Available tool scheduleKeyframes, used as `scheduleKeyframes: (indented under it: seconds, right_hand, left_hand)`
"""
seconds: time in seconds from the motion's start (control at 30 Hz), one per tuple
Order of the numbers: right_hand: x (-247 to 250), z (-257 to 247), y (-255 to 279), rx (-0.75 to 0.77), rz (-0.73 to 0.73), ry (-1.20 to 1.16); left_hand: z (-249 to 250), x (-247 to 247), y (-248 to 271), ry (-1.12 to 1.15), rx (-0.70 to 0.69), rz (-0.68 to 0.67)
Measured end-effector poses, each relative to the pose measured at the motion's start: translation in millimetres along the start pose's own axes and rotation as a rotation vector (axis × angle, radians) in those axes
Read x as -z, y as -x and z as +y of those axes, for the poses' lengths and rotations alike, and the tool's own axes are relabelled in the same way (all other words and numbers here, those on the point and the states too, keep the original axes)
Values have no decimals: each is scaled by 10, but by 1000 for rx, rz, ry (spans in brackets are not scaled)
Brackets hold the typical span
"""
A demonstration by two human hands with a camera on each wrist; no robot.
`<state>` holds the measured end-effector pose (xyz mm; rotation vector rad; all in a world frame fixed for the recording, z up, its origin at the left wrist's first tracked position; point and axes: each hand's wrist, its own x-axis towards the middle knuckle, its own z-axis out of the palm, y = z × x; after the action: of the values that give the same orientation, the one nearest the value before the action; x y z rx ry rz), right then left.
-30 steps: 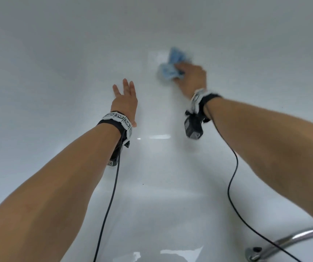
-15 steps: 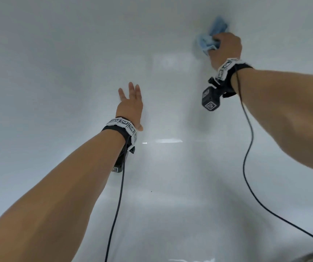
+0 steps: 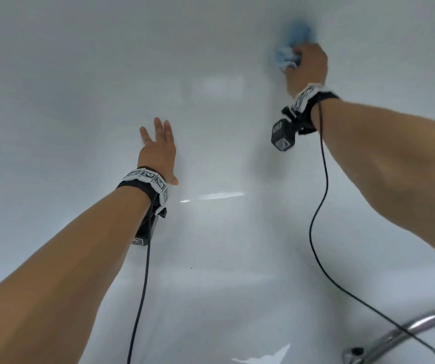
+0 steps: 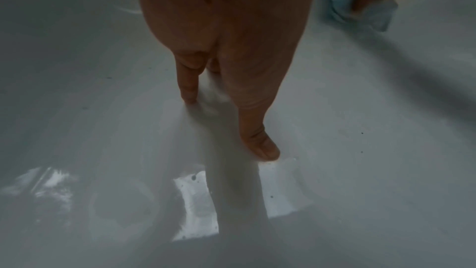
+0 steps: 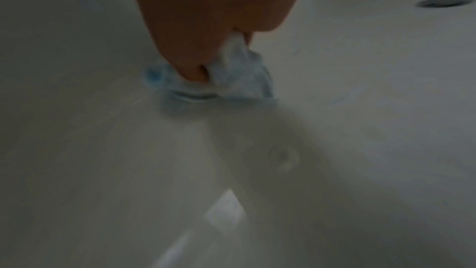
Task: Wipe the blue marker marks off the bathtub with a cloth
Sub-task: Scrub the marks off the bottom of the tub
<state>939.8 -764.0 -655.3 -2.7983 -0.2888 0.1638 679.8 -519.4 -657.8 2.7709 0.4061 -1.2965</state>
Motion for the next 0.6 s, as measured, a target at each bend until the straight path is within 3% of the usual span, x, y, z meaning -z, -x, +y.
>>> scheduleKeyframes:
  seconds: [0.03,0.1,0.2,0.3,0.37,0.43,0.5,0.6]
  right_hand:
    - [-12,113,12,-90,-20,17]
    - [-82,165,187,-133,-92,23]
    - [-181,-54,764,117,-198,3]
    - [-194,-275,1296,293,-440,18]
    - [-117,-369,1361,413,-662,76]
    - [25,-393,1164,538,-759,110]
    - [187,-272,807,479,-580,65]
    - [369,109,234,90,-228,90]
  left_hand:
    - [1,6,-6,3,1,3]
    - [17,21,-2,-5,6,-12]
    - [41,51,20,7,15,-16]
    - [39,91,58,6,20,-16]
    - [50,104,91,-3,18,-31]
    - [49,109,85,2,24,-27]
    - [45,101,70,16,21,-31]
    - [14,95,65,-15,8,-35]
